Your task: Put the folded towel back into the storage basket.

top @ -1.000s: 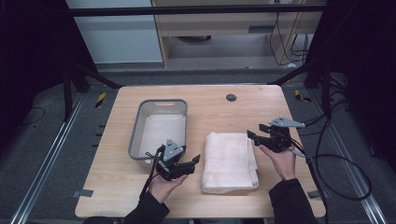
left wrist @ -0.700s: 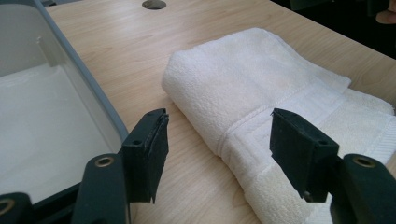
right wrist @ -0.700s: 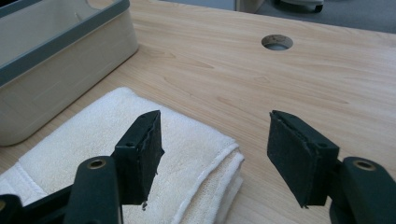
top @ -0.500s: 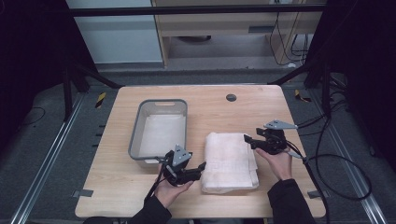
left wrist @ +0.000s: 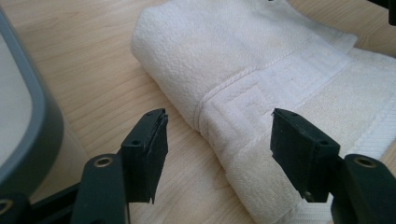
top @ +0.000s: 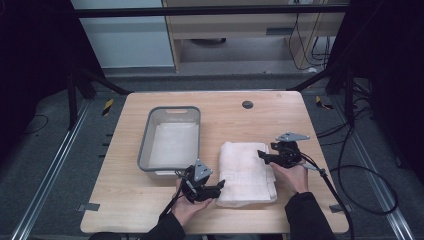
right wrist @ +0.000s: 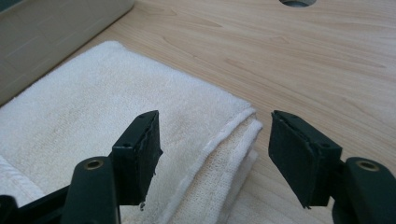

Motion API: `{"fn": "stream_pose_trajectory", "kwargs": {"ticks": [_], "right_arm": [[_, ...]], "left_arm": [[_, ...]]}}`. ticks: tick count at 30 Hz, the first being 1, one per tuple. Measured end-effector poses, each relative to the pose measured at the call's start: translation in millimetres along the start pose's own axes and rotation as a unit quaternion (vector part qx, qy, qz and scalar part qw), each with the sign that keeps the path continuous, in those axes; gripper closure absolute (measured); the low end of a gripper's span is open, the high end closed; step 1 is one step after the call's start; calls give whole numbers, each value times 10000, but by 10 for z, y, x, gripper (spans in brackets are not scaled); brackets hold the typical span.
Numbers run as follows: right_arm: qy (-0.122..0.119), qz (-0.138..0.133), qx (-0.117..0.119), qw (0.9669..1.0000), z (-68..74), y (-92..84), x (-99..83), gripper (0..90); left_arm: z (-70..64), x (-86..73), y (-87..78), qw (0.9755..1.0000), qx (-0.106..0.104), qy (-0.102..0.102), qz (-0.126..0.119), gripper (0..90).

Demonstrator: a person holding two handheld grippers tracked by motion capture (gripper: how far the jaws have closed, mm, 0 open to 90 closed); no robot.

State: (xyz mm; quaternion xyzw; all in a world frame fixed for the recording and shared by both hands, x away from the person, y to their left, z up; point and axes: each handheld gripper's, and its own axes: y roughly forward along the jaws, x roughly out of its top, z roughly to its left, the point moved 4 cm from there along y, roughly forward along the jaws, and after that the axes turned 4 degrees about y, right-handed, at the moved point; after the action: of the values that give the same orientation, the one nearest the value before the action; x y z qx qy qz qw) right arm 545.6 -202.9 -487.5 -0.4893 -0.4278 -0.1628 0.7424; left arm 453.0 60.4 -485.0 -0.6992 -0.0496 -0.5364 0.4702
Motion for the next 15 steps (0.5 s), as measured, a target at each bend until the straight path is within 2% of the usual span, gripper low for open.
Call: {"fn": "stream_pose_trajectory", "kwargs": {"ticks": [4, 15], "right_arm": [[46, 39, 26, 10000, -11, 34, -31, 338], [-11, 288, 16, 9996, 18, 147, -114, 332]], "left_arm": [[-18, -37, 67, 9999, -12, -66, 87, 350], [-85, -119, 212, 9996, -69, -24, 282, 326]]}}
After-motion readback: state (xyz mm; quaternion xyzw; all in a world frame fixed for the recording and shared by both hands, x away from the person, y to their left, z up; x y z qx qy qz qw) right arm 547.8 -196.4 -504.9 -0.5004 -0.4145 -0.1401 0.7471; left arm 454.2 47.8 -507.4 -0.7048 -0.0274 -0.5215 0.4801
